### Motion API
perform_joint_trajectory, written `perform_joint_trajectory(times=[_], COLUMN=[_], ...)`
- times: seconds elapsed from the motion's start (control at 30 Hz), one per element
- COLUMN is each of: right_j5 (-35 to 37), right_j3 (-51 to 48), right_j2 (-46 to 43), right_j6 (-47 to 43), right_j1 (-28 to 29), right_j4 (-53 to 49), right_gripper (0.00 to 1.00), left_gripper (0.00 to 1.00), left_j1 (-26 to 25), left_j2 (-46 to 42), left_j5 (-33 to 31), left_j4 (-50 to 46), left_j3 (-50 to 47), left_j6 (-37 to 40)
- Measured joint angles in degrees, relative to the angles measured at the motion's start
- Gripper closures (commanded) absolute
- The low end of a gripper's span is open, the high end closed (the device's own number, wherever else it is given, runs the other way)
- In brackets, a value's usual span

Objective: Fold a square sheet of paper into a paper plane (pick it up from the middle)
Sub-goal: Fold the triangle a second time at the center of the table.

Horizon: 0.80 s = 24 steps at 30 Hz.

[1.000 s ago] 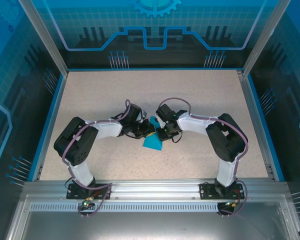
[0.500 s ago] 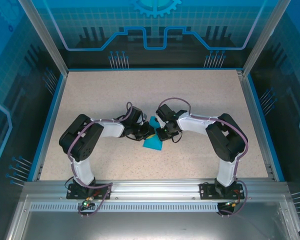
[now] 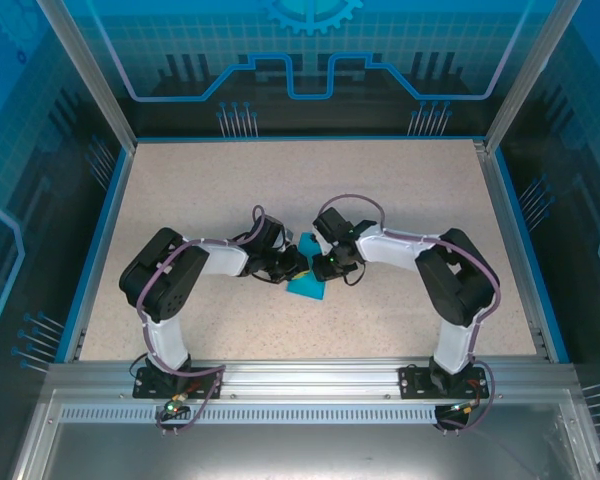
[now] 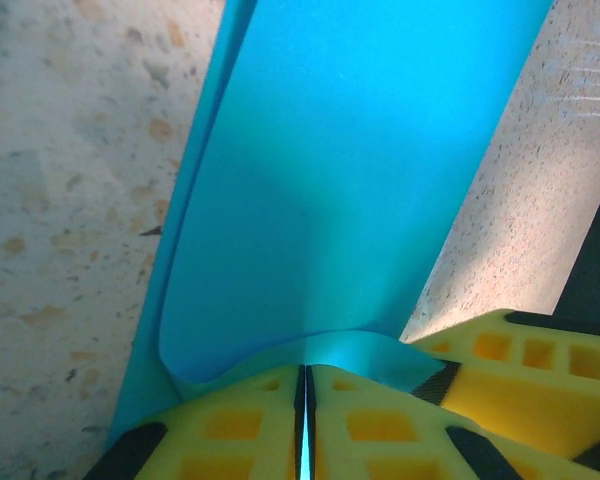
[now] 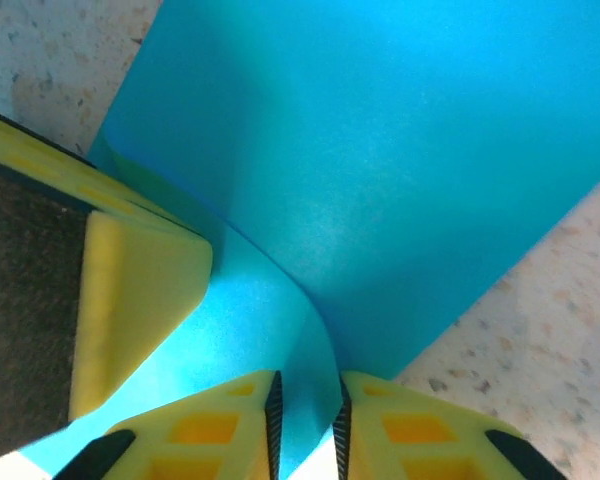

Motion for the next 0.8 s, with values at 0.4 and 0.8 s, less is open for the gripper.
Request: perform_joint_trajectory(times=[0.4,0.8], right_j5=[-12.02,-16.41], right_j3=[-6.03,-6.80], right_j2=[-9.29,-1.49], right_j6=[6.99,13.40], right_j1=[0.07,1.44], right_j4=[9.31,14.08], right_gripper=[0.86,0.89], left_gripper=[0.87,0.87], left_j1=[0.00,0.00], left_j2=[-0.02,0.00], left_j5=[0.00,0.00], left_j4=[-0.02,-0.02], left_j3=[0.00,0.00], left_j6=[1.07,1.31])
